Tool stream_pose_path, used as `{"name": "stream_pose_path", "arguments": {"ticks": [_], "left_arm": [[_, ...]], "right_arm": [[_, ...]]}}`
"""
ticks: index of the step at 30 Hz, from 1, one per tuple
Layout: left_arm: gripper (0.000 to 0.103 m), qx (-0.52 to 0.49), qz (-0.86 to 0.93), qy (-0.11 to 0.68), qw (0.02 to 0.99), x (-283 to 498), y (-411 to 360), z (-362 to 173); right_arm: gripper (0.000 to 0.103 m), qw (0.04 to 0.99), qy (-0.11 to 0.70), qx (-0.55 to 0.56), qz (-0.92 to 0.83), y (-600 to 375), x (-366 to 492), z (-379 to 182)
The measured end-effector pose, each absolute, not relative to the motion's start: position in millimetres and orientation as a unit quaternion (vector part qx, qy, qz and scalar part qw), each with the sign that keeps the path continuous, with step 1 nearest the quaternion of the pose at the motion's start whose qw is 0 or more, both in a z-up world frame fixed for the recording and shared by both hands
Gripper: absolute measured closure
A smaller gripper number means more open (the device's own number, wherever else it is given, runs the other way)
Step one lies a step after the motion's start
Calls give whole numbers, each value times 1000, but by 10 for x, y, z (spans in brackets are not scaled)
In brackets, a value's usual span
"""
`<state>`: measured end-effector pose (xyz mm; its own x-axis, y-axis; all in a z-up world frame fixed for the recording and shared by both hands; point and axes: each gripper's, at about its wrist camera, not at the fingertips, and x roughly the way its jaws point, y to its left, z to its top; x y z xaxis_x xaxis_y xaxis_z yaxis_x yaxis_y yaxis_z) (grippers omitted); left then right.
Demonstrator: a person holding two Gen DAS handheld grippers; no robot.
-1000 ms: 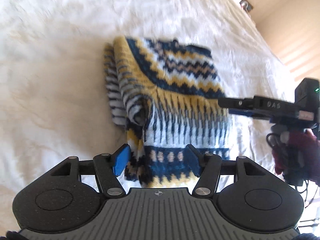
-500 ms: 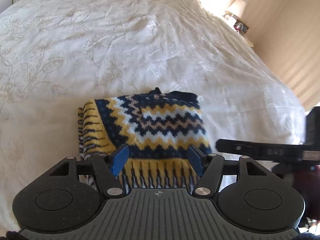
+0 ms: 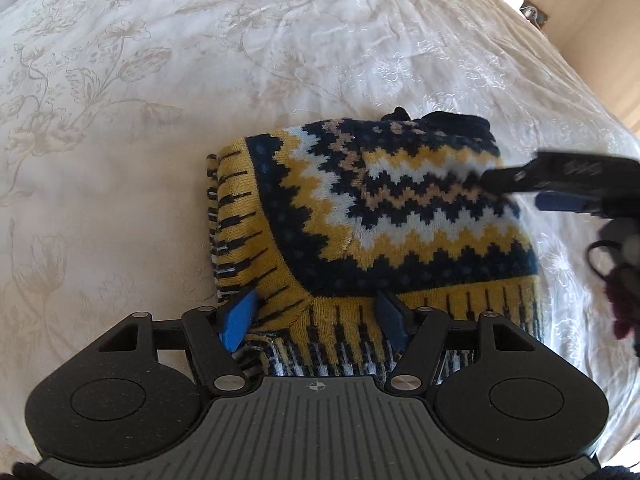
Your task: Fold small clothes
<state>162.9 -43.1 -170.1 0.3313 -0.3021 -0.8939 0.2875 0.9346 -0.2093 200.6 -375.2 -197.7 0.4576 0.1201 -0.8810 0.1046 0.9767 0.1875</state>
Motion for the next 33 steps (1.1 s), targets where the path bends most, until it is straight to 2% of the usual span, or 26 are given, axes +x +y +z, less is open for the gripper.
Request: {"name": "stream_pose_path", "arguments": {"ticks": [4,8,14,20,26,33], "left_arm": [[39,-9,-179,550,815,1633,-428,-1703],[39,-11,-178,552,814,1632,-414,-1705],[38,-10,-181,550,815,1634,-420,-1707],[37,3,-178,546,819,1607,-466,-1732],[34,18,-177,542,821,1605,-504,-1763],[20,23,-187,523,831,1427,-503,-1722]], "right_arm": [[1,827,562,25,13,-3582,2247,-2275],[1,836,548,10,22,-3551,2252,-2169],[1,871,488,28,39,-3585,1745,-1780],[1,845,532,14,49,-3475,1292,-2053],[1,847,530,26,37,-3452,1249,-2157],[1,855,517,18,41,-3424,1121,-2106]]}}
